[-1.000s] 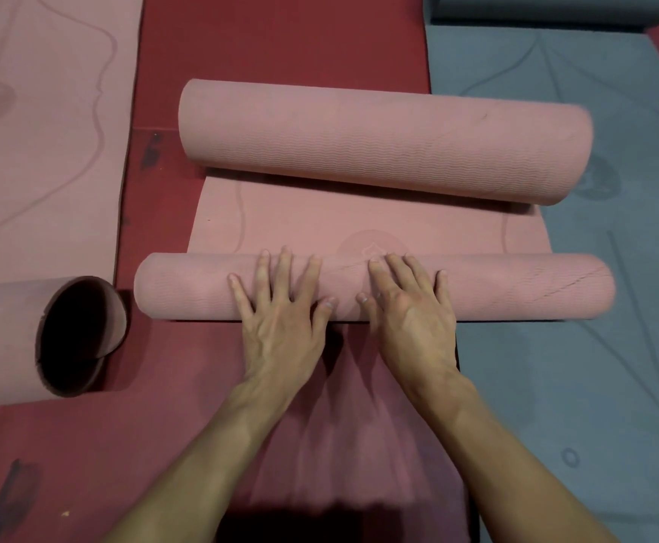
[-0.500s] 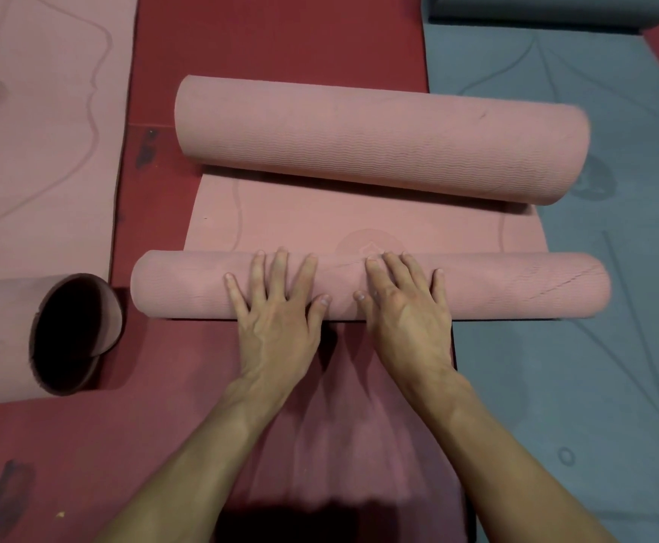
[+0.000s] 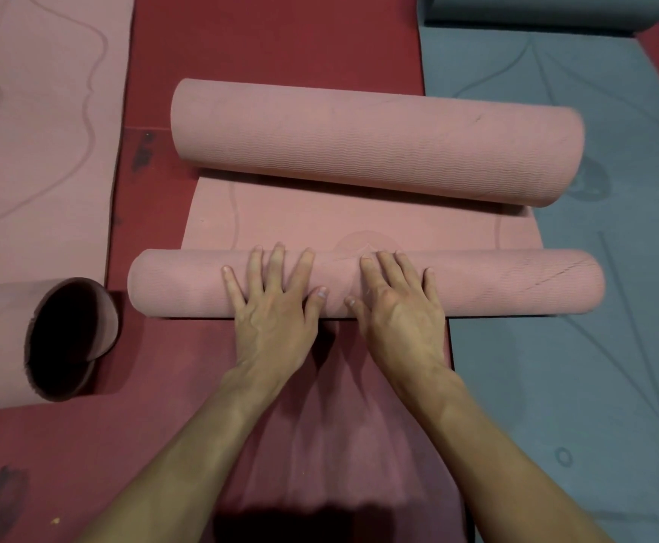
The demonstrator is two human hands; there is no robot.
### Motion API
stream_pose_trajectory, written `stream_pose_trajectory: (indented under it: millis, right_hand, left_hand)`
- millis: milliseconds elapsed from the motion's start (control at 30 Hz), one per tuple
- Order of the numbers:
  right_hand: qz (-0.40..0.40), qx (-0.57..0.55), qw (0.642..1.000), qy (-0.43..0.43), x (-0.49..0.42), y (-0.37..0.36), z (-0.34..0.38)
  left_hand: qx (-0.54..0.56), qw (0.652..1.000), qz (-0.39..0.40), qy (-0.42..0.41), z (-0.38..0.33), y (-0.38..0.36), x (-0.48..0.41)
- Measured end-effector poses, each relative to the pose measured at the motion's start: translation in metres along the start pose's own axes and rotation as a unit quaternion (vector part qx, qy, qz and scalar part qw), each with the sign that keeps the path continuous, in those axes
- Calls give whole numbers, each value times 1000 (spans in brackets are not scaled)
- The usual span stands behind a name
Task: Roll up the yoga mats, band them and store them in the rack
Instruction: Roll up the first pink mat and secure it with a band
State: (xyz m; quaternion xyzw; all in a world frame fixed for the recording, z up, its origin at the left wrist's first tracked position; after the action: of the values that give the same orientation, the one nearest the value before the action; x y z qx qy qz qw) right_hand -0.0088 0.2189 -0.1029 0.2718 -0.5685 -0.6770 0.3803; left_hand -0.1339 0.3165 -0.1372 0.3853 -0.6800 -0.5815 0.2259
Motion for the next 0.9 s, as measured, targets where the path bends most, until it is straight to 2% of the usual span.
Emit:
stream_pose_trajectory:
  millis: [400, 533, 767, 900]
  right_hand:
    - [22, 4, 1000, -7, 3, 2, 2]
    - [5, 27, 1000, 12, 5, 6, 10]
    - [28, 22, 999, 31, -11, 2, 6]
    - [23, 8, 999, 24, -13, 4, 6]
  left_hand:
    - [4, 1000, 4, -1, -1, 2, 4]
    - [13, 1000, 13, 2, 0, 1, 4]
    - [15, 999, 36, 10, 1, 2, -11]
    - [-10, 1000, 23, -16, -7, 5, -8]
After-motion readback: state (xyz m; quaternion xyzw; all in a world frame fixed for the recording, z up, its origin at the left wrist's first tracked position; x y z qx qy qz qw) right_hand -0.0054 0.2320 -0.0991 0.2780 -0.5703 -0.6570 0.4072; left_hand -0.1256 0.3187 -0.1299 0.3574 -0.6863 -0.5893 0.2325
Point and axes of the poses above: each hand's wrist, its own x-axis away from the middle knuckle, its own y-axis out of the back of the hand, z = x × y, the point moved 10 cm from there along -x, towards the middle knuckle
